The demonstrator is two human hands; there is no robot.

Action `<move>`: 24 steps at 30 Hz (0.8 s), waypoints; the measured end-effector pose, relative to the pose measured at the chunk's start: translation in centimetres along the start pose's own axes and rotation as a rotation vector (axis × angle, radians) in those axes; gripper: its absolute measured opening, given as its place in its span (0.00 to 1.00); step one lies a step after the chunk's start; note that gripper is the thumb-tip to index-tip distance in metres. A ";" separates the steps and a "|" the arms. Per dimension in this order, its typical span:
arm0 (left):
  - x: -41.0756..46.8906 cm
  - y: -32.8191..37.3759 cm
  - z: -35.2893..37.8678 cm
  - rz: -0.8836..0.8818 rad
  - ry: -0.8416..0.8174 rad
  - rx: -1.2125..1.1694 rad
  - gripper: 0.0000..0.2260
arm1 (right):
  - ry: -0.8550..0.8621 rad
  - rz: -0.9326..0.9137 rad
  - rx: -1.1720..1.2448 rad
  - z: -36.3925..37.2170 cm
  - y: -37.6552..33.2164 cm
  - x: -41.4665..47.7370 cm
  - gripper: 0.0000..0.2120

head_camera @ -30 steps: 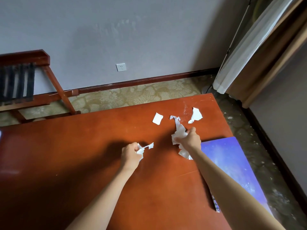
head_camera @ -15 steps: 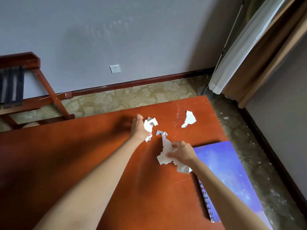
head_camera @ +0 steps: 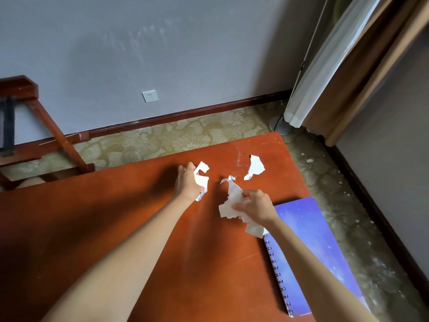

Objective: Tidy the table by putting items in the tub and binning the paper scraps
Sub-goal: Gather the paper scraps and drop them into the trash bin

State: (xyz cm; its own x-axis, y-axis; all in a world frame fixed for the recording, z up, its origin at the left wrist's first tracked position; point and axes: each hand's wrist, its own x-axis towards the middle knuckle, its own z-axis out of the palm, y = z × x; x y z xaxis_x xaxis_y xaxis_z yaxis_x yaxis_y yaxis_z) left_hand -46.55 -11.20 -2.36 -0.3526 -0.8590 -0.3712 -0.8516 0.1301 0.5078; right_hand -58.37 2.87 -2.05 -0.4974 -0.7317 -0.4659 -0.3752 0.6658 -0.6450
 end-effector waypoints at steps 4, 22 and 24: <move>-0.6 0.1 -0.6 -0.001 -0.004 -0.045 0.19 | 0.033 0.046 0.119 -0.9 0.4 0.7 0.12; 2.8 11.6 4.0 0.273 -0.337 0.106 0.34 | 0.101 0.339 0.250 -5.3 5.7 4.5 0.17; 3.0 12.0 4.6 0.289 -0.388 0.207 0.34 | 0.078 0.322 0.226 -5.3 5.6 4.7 0.18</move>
State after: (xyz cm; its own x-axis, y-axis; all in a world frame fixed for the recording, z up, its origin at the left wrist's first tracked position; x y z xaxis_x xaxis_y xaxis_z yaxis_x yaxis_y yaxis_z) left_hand -59.64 -9.95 -0.94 -0.6689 -0.5319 -0.5192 -0.7432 0.4636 0.4825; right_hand -66.92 3.93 -4.67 -0.6230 -0.4717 -0.6240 -0.0129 0.8038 -0.5948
